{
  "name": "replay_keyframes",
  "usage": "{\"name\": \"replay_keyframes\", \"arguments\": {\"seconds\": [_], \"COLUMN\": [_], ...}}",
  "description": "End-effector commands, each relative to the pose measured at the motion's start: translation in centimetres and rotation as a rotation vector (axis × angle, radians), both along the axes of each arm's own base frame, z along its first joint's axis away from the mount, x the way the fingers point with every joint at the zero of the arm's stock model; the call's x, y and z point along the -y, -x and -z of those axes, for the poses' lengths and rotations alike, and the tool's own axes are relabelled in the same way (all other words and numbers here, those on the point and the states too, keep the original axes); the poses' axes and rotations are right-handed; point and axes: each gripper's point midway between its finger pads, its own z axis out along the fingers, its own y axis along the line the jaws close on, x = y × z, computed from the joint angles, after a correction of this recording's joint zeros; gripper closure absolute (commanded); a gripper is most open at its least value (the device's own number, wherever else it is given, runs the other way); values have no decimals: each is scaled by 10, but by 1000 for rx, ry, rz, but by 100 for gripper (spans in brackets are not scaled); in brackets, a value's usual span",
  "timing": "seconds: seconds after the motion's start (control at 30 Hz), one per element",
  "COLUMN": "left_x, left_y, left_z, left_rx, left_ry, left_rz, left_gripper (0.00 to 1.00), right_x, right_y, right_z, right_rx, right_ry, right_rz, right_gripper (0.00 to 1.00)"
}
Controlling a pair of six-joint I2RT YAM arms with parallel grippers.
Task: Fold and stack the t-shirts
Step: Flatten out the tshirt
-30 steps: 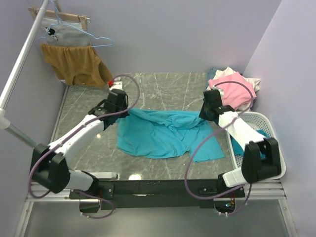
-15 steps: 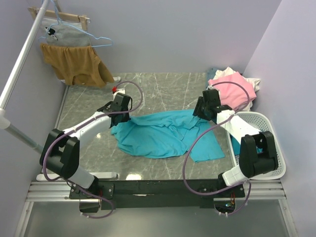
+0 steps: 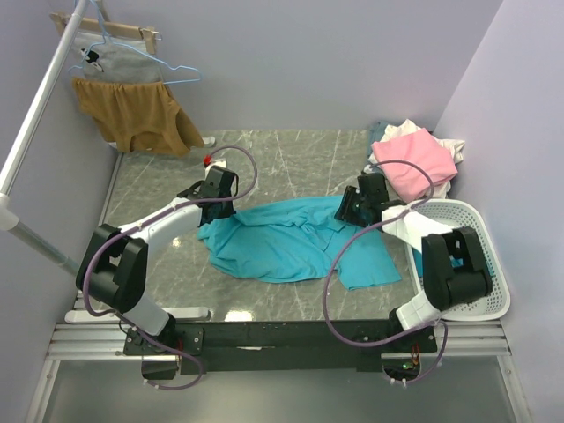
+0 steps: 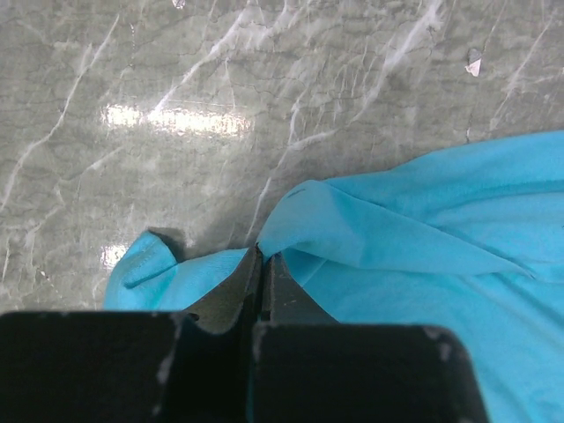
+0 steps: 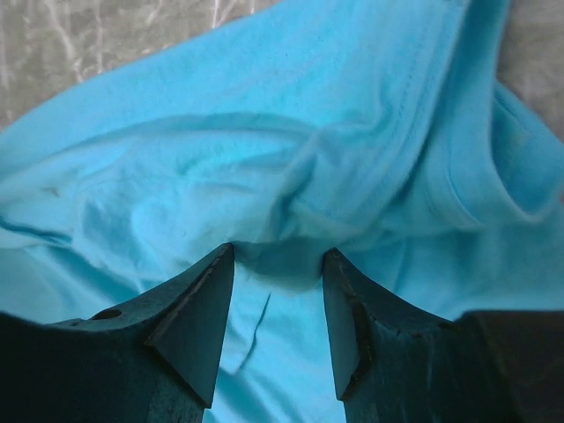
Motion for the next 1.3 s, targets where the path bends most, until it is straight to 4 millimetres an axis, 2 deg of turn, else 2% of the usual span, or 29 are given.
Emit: {"name": "replay_keyframes", "arguments": {"seconds": [0.0,0.1,0.13,0.17,0.23,0.33,0.4,0.5,0.6,0.63,0.67,0.7,0.73,0.77,0.8,0.83,0.87,0.9,0.93,0.97,1.0,1.03,1.07,1.1,1.13,1.17,1.2,1.23,1.27], "left_x": [8,5,4,2,1,0,1,0,-9,-15,-20,-31,-36,-50,-56,-59,-68,-71,-75,-86,-89,-93,-96,-99,-100,-102,-106,-110,-118], "left_y": [-12,-11,-11,-10,-11,-11,-11,-10,-13,-18,-21,-27,-36,-44,-50,-59,-64,-70,-76,-79,-87,-91,-97,-105,-118,-126,-134,-148,-153], "left_z": [-16,-14,-14,-14,-15,-13,-13,-13,-21,-29,-32,-34,-44,-49,-51,-55,-56,-58,-55,-53,-48,-45,-41,-28,-33,-30,-9,-17,-16], "left_rx": [56,51,51,50,56,51,50,50,69,91,94,96,121,135,142,151,157,175,176,179,189,201,213,202,230,237,207,236,223], "left_ry": [36,22,21,14,14,13,15,9,-22,-40,-52,-60,-62,-64,-57,-45,-52,-58,-79,-103,-110,-121,-130,-129,-125,-136,-165,-183,-205], "left_rz": [8,2,-1,-6,-10,-10,-10,-9,-25,-45,-54,-81,-102,-144,-165,-178,-203,-211,-223,-255,-265,-273,-285,-281,-286,-293,-294,-309,-335], "left_gripper": [99,99,99,99,99,99,99,99,99,99,99,99,99,99,99,99,99,99,99,99,99,99,99,99,99,93,75,13,1], "right_x": [-14,-19,-21,-22,-24,-27,-26,-29,-30,-29,-29,-22,-17,-15,-9,-3,-3,2,1,1,1,4,0,0,0,0,1,2,7], "right_y": [-21,-23,-23,-23,-22,-17,-11,-8,-13,-15,-22,-30,-37,-48,-58,-72,-89,-102,-119,-140,-154,-171,-195,-209,-225,-250,-263,-276,-292], "right_z": [8,14,11,9,1,-11,-15,-41,-94,-113,-134,-144,-148,-164,-165,-149,-160,-157,-123,-135,-130,-96,-114,-113,-83,-108,-108,-81,-104], "right_rx": [16,2,6,11,38,63,63,122,234,277,319,352,368,410,413,377,400,394,317,332,318,253,299,307,259,323,334,296,348], "right_ry": [-36,-54,-62,-68,-81,-106,-110,-138,-162,-162,-156,-124,-103,-85,-65,-33,-38,-39,-33,-63,-78,-82,-124,-134,-126,-138,-139,-130,-141], "right_rz": [-22,-36,-46,-53,-58,-71,-73,-85,-92,-92,-95,-62,-40,-24,6,32,51,72,77,99,108,125,135,143,156,174,183,201,219], "right_gripper": [50,55,62,78,92,100,100,100,100,100,100,100,100,100,100,100,100,100,100,100,100,100,100,100,89,73,55,35,29]}}
